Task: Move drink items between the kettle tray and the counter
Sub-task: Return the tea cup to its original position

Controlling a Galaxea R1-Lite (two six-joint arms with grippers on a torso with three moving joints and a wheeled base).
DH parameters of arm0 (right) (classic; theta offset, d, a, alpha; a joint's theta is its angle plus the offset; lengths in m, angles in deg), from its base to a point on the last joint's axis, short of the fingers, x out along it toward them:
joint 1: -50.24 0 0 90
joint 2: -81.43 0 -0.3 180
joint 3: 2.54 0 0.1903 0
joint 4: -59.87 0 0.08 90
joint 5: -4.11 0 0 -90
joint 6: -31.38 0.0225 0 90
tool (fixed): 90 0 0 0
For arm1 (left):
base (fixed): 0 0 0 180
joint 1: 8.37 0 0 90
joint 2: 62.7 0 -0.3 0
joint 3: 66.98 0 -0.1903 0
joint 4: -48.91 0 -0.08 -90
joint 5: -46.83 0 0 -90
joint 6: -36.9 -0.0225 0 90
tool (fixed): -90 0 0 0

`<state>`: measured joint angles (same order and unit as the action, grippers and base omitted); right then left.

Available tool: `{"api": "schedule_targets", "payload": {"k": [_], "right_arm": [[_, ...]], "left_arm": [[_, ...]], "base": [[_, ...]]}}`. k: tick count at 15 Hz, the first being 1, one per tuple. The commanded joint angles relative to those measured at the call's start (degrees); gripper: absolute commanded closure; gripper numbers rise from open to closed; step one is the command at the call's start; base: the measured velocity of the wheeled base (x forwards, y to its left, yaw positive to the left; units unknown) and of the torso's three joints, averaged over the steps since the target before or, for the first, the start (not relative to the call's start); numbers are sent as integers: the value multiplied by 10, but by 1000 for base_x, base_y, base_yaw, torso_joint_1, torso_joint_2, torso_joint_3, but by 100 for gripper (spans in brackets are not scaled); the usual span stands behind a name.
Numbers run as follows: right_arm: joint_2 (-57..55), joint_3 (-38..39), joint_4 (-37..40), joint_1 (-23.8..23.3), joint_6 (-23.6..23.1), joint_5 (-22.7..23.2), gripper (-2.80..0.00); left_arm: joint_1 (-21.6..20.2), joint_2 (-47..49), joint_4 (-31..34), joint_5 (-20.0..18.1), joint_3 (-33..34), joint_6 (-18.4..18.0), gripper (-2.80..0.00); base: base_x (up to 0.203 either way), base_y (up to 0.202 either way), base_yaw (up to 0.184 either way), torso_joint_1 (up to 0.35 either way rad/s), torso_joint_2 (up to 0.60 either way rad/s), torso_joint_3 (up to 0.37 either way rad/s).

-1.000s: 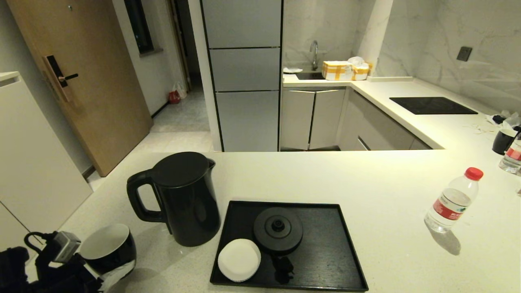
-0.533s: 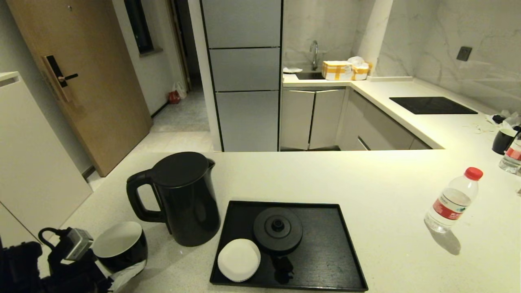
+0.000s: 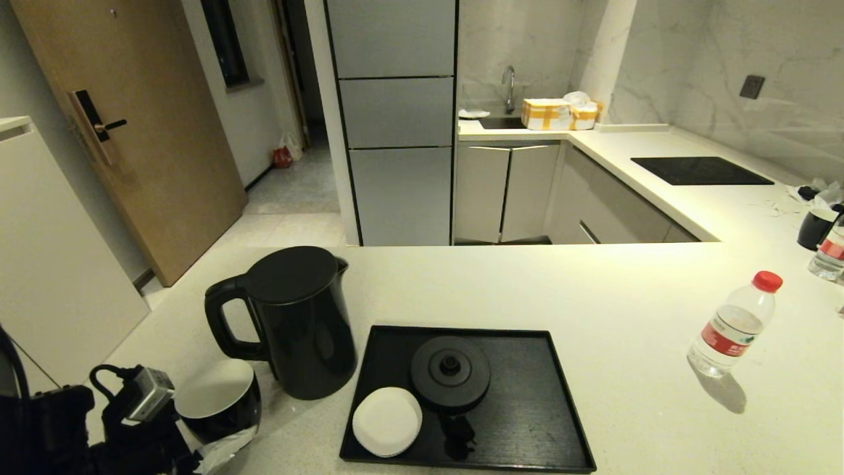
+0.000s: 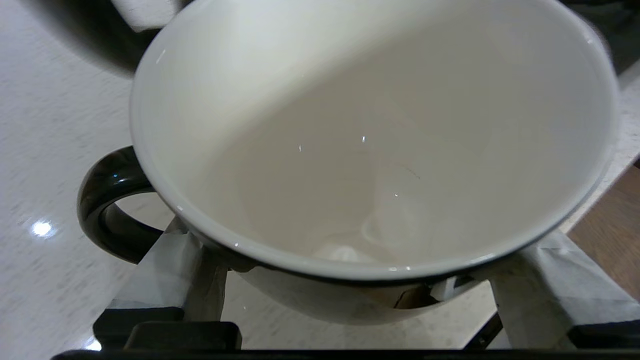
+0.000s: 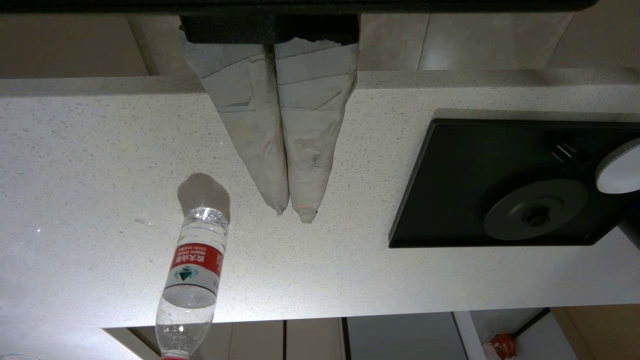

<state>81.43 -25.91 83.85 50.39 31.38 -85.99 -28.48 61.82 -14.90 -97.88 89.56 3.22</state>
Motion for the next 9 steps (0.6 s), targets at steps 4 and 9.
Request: {"api": "schedule_targets", "payload": {"k": [4,9], "right_arm": [[0,2,0,0,0,0,0],[0,2,0,1,0,0,0]], "left_arm": [[45,8,-5,17,-2,0,0],[80,11,-5,42,-16,10,0]], "base": [[0,0,0,0,0,0],[0,0,0,0,0,0]]}}
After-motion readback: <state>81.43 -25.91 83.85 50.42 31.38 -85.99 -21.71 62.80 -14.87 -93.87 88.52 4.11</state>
